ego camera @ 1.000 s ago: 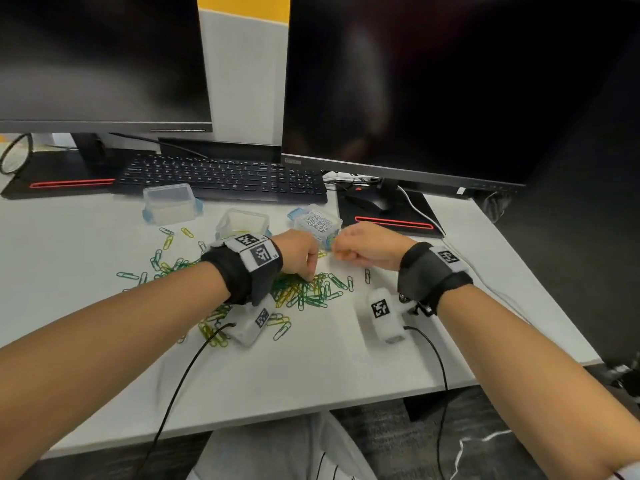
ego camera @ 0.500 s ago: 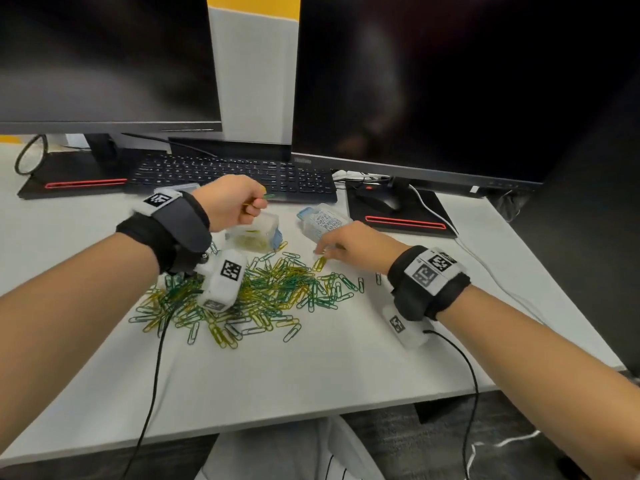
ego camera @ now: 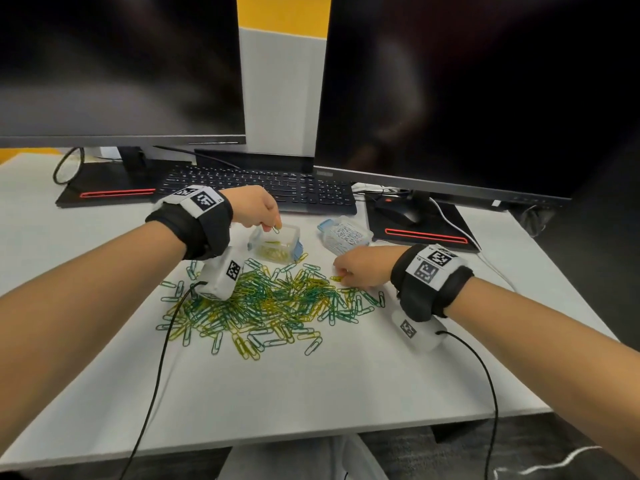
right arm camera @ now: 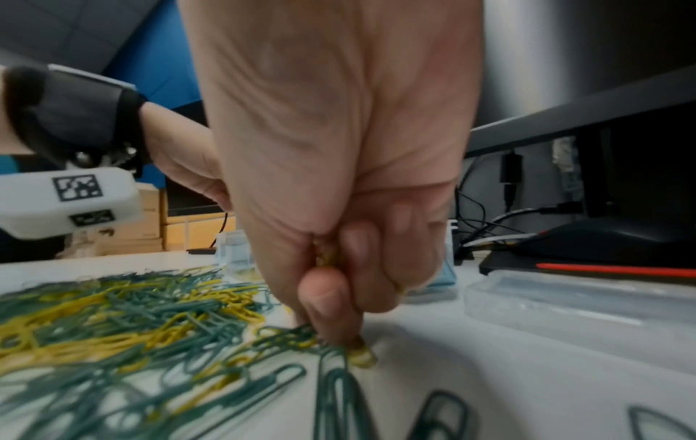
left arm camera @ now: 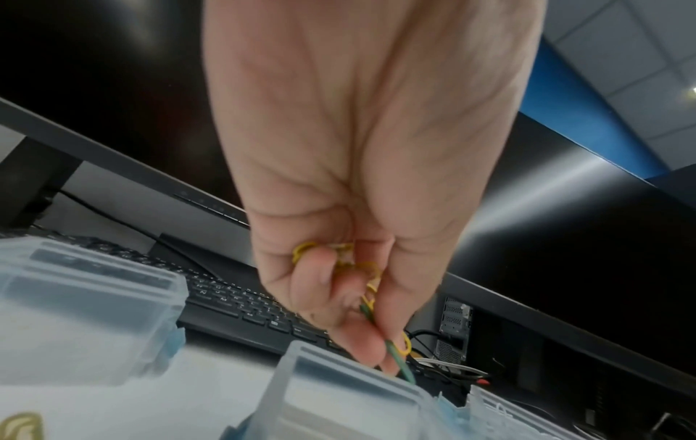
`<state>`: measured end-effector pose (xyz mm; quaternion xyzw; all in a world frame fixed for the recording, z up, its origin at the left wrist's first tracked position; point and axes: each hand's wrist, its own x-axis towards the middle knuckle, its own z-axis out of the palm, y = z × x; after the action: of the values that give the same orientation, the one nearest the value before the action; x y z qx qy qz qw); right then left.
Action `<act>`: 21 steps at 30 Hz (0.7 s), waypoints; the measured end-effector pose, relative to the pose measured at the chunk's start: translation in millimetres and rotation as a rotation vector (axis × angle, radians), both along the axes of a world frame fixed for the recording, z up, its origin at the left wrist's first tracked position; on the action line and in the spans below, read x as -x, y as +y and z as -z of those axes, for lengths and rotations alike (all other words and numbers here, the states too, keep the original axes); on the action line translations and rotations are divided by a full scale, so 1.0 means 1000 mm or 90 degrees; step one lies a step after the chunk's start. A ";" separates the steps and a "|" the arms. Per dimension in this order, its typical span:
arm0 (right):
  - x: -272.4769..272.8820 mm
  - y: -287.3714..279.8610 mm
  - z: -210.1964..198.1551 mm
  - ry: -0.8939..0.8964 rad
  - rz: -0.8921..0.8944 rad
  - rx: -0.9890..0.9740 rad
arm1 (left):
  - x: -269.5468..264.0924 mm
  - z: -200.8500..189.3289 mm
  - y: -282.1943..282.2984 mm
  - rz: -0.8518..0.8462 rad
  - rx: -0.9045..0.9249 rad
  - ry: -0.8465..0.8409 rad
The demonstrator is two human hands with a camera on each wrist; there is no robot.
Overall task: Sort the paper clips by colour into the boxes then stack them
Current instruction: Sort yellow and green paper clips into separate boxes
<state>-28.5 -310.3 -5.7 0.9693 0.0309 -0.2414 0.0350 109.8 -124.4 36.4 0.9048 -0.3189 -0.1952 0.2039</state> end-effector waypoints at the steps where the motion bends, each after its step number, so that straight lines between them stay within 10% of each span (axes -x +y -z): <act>1: -0.001 0.002 0.001 0.001 0.000 0.010 | -0.001 0.001 0.001 0.003 -0.001 0.003; 14: -0.052 0.045 -0.069 -0.187 0.030 -0.195 | -0.013 0.006 0.013 -0.065 0.129 -0.021; 21: -0.099 0.067 -0.047 -0.159 0.040 -0.240 | -0.013 0.006 0.018 -0.332 0.526 0.517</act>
<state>70.3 -243.6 41.6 0.9815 0.0407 -0.1107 -0.1510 123.1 -106.7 30.9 0.6533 -0.0341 -0.3275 0.6818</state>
